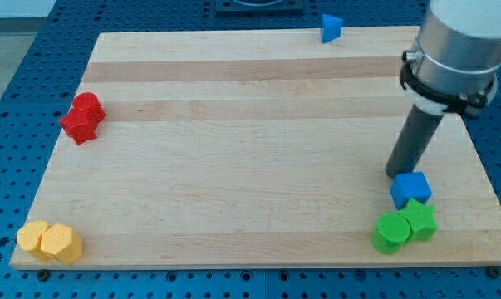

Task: Place the triangle diagonally to the green circle

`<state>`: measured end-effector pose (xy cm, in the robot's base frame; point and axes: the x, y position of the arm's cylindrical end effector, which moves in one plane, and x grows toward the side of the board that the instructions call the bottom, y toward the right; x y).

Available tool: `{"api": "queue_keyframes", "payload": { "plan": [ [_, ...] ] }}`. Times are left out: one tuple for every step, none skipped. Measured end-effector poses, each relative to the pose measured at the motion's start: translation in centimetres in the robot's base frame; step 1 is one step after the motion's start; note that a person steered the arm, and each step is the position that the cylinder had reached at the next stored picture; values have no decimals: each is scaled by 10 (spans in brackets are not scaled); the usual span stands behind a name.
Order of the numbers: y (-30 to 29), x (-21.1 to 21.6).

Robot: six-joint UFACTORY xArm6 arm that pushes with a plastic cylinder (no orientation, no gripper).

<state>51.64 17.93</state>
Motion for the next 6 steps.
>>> {"api": "queue_keyframes", "payload": {
  "plan": [
    [1, 18],
    [3, 18],
    [10, -17],
    [24, -81],
    [-34, -99],
    [-121, -130]
  ]
}}
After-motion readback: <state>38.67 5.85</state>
